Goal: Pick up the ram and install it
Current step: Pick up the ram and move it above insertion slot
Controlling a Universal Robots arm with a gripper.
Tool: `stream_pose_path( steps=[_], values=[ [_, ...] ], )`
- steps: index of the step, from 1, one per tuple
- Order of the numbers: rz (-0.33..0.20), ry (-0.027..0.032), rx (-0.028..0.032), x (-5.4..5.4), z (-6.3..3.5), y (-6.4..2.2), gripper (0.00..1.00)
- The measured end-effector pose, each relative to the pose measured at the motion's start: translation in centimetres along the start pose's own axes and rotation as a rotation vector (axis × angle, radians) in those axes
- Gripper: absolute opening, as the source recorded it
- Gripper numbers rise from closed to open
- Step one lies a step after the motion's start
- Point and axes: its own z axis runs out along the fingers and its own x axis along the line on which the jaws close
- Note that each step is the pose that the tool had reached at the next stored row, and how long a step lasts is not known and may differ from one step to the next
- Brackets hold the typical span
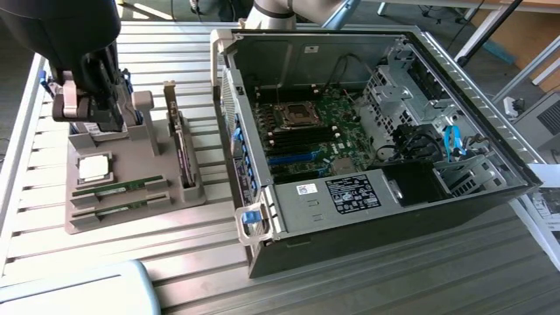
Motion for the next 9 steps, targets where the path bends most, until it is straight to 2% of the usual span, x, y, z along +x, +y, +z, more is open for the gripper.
stream_pose_path(
  steps=[6,9],
  values=[
    [-0.088,0.0012,-0.0024,0.0,0.09,0.0,0.1],
    [-0.09,0.0012,-0.0024,0.0,0.09,0.0,0.1]
  ],
)
